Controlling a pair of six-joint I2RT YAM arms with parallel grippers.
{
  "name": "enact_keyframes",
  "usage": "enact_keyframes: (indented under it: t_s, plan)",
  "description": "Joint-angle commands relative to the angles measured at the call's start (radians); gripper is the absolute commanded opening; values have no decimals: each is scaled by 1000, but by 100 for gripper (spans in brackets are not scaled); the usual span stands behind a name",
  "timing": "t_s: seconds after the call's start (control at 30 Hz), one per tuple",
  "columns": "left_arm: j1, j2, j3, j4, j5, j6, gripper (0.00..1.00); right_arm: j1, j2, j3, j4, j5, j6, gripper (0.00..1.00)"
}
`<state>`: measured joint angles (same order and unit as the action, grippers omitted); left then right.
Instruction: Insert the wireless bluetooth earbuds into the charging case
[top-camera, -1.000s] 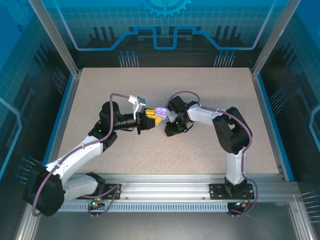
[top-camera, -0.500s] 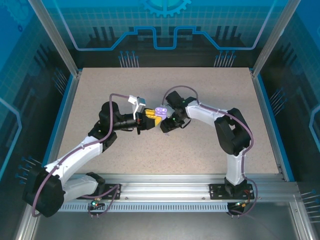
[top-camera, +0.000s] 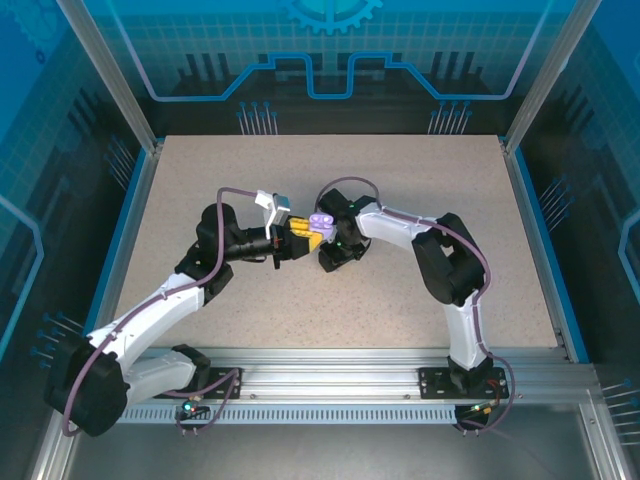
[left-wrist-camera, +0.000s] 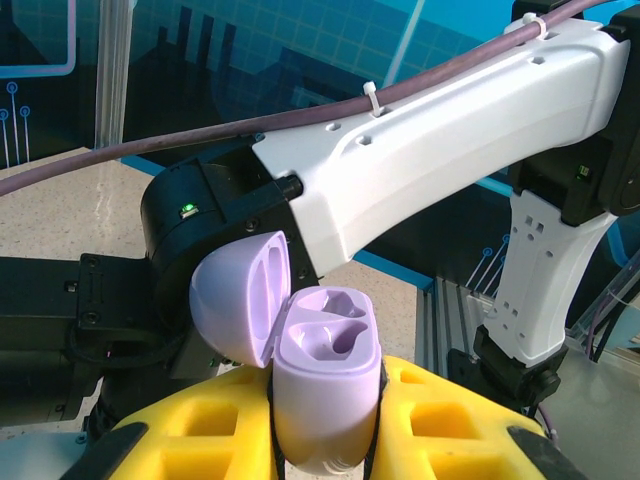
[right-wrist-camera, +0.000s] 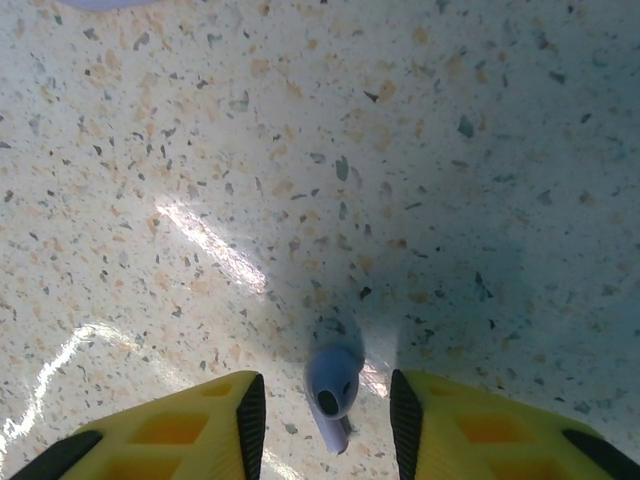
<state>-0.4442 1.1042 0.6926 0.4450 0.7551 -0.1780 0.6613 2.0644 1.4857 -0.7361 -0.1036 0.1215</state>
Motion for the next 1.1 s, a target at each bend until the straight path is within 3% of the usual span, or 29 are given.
enact_keyframes:
  t_s: [0.0,0.77,1.07]
  plan:
    - [-5,-21,7,-2,-6,23,5,18,25,32,-38,16,-19,39]
    - [-5,-29,-4,-1,-11,27,5,43,82,71,-72,68,-14,32]
    - [-6,-30,-4,-3,-12,27,5,52,100,79,-75,62,-12,37]
